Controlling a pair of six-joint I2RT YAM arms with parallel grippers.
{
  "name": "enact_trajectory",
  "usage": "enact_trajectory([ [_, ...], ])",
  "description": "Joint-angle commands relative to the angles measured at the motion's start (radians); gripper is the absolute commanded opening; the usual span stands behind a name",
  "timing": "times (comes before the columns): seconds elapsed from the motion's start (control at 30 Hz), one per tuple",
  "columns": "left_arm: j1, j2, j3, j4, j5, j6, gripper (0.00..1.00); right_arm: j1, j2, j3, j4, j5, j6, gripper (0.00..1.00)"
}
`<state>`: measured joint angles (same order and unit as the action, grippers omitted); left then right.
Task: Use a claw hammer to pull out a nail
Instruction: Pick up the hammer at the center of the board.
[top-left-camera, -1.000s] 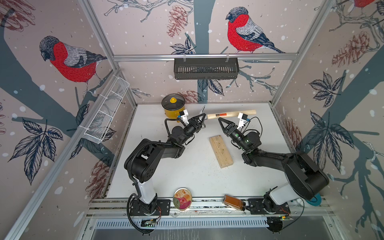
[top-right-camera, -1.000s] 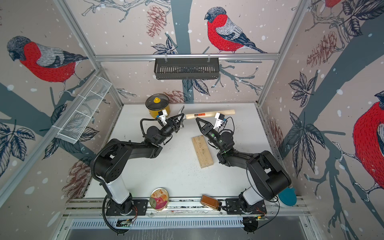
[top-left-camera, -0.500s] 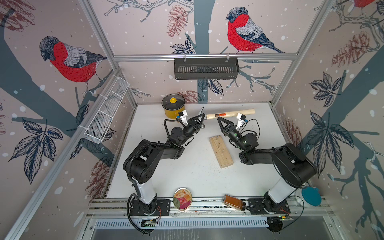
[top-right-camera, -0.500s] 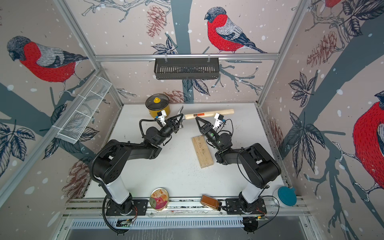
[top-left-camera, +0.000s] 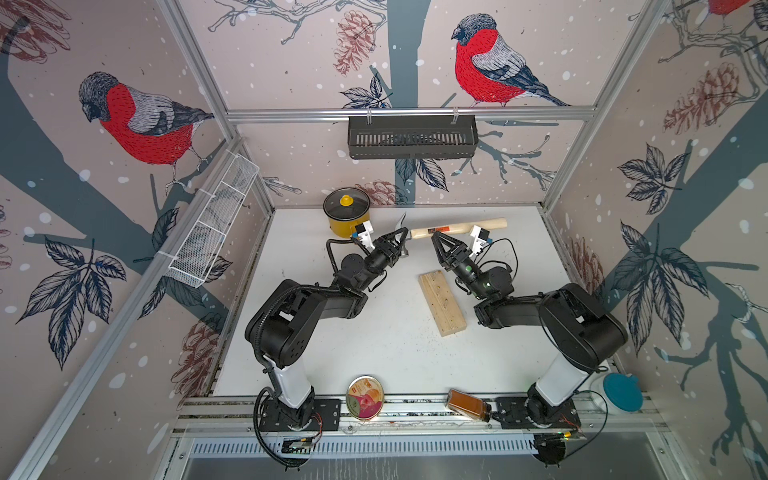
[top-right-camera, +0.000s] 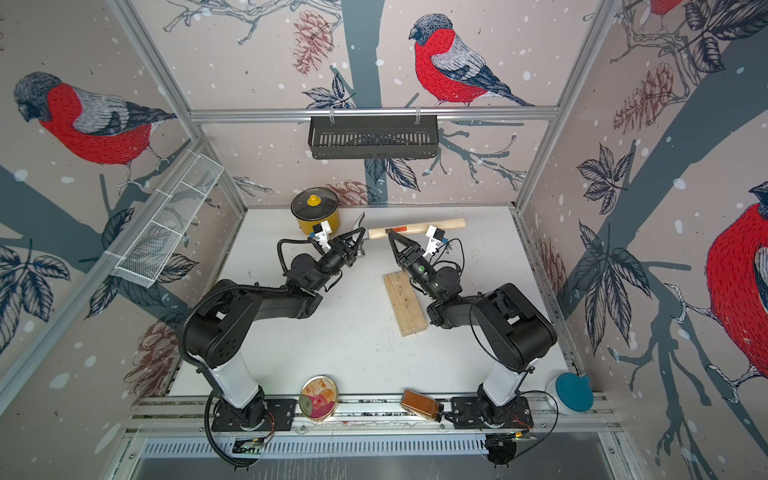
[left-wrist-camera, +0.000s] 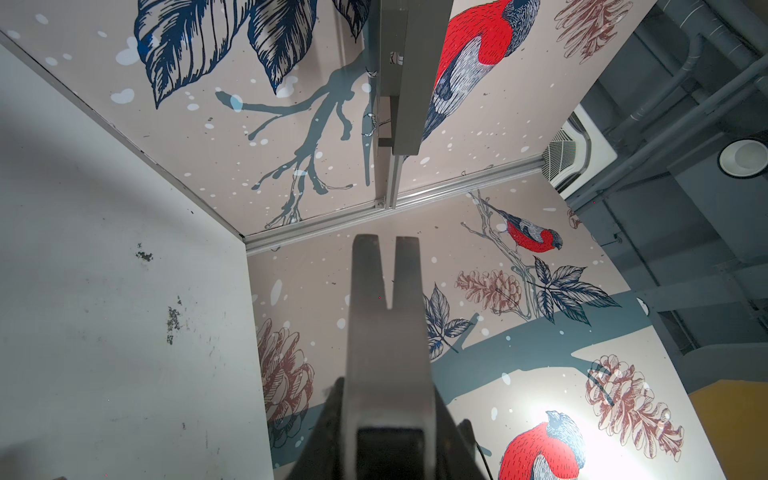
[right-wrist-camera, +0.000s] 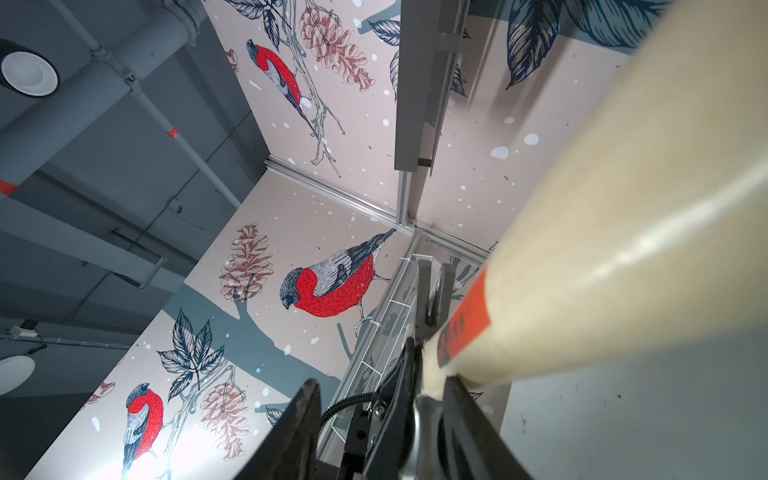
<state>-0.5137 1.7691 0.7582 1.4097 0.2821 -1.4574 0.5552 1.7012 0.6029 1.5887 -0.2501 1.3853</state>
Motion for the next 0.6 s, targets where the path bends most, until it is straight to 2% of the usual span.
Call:
enact_trajectory([
  [0.0, 0.006, -0.014, 0.010, 0.192, -0.005, -0.016, 0.00, 0.005, -0.016, -0.009, 0.002, -0.003, -0.023, 0.52],
  [0.57, -0.005, -0.025, 0.008, 0.189, 0.002, -0.021, 0.00, -0.017, 0.036, 0.061, -0.019, 0.012, -0.023, 0.51],
])
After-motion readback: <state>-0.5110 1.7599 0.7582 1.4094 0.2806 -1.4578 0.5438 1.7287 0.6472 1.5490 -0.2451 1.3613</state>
